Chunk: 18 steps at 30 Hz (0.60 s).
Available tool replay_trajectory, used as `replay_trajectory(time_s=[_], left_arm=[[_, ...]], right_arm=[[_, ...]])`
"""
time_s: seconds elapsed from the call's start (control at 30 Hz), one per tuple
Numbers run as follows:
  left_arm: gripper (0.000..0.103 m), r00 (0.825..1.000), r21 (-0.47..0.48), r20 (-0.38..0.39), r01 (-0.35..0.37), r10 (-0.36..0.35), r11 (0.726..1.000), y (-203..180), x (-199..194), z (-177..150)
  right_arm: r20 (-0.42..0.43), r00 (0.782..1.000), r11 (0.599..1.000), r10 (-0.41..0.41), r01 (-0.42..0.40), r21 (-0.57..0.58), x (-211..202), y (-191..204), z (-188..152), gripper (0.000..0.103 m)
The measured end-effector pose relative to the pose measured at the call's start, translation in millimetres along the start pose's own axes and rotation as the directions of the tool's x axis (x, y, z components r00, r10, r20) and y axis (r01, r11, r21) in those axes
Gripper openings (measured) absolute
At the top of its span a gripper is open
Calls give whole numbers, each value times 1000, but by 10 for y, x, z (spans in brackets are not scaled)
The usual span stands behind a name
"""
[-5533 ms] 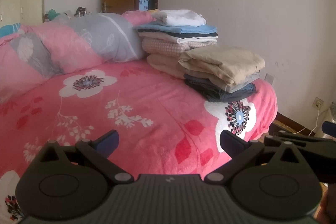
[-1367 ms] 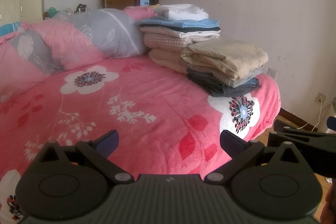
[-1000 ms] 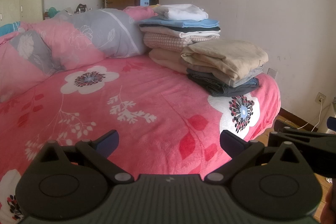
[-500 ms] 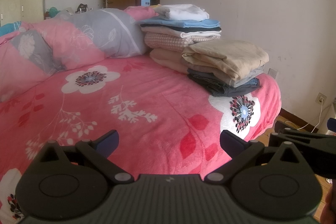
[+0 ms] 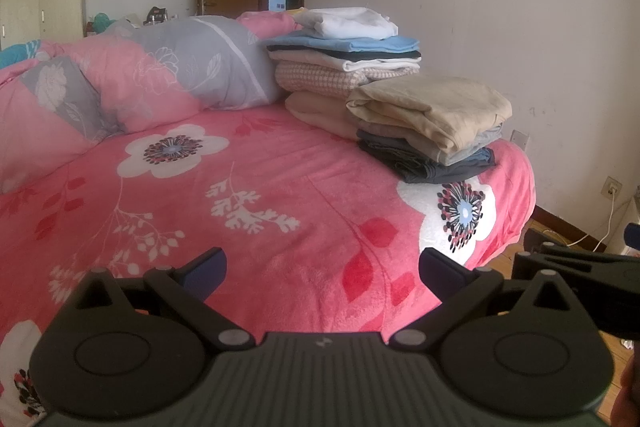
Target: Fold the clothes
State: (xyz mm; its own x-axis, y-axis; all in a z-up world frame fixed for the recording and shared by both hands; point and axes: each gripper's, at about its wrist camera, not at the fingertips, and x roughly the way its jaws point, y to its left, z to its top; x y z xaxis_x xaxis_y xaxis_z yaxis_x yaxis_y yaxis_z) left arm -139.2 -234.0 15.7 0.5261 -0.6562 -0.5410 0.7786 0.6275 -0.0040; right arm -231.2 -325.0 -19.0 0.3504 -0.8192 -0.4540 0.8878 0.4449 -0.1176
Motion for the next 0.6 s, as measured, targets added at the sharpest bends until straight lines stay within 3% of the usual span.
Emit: replay_trajectory(time_s=[0.6], left_arm=[[103,1000,18,8,-4,4,1000,-129,5,58]], right_arm=[[30,999,1000,-19,18,12,1,-144,26,102]])
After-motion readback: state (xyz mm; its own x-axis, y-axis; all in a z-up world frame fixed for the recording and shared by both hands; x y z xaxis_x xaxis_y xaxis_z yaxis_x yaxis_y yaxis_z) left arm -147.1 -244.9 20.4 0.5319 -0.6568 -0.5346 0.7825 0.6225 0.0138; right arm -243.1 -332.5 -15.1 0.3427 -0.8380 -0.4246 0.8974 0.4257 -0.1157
